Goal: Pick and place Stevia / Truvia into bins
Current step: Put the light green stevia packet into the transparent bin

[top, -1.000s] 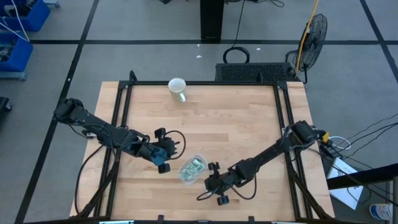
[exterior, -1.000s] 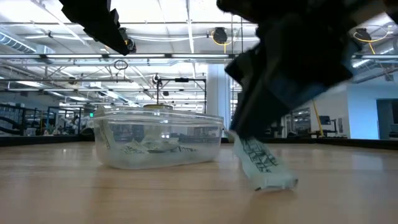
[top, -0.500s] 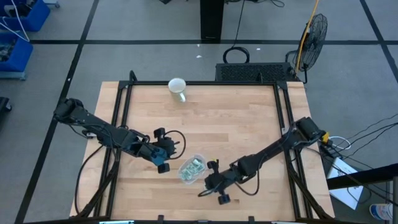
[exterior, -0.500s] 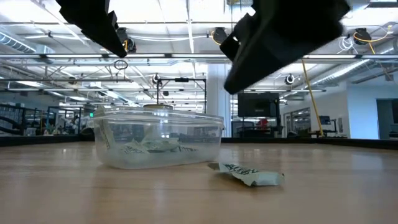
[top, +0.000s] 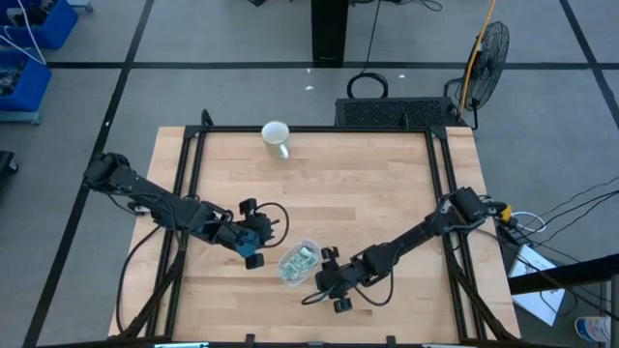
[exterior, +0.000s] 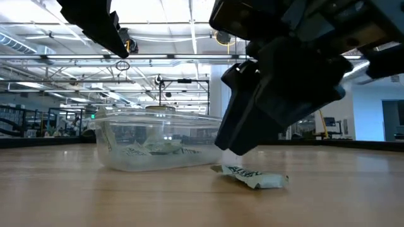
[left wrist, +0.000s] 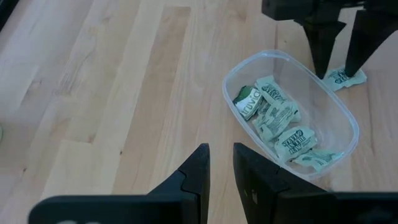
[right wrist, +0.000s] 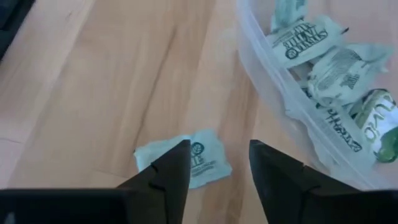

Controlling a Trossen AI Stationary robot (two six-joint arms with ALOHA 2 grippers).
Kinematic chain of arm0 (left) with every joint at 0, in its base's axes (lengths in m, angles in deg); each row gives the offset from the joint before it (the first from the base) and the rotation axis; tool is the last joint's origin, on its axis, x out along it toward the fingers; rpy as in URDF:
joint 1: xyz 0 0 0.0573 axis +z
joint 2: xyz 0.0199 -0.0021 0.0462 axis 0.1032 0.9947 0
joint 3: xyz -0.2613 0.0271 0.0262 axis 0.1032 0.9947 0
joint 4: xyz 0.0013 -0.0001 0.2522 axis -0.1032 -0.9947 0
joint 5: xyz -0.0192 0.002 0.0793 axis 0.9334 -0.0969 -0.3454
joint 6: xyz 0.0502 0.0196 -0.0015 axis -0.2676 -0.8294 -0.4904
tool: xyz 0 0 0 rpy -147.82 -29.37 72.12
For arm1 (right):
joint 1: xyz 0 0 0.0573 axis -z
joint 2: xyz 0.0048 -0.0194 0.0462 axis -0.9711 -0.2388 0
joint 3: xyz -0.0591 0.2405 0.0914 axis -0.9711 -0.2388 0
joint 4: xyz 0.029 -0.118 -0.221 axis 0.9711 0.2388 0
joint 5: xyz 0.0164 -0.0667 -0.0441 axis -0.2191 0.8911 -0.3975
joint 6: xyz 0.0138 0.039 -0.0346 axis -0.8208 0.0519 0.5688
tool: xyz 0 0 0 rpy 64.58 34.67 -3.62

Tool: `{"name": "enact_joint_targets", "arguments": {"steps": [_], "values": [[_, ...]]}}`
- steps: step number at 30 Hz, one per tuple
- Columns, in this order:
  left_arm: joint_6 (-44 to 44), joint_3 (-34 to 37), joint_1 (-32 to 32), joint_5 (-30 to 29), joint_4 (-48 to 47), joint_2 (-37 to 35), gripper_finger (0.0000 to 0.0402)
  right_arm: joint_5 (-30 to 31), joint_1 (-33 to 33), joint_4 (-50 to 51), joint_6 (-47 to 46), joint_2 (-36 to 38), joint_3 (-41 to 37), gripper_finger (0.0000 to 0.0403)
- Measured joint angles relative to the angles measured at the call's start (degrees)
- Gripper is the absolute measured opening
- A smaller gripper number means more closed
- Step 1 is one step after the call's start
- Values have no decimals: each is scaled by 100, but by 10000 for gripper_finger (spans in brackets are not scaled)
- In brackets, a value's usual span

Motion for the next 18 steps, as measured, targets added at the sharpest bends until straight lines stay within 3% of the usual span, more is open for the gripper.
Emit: {"name": "enact_joint_targets", "arguments": {"steps": [7,18], "values": [[8,0,0,0,0,0,76,-317,48,-73,-299,-11,-58,138],[-20,0,0,-2,1,0,76,-325,92,-614,-601,4,-602,109]]}}
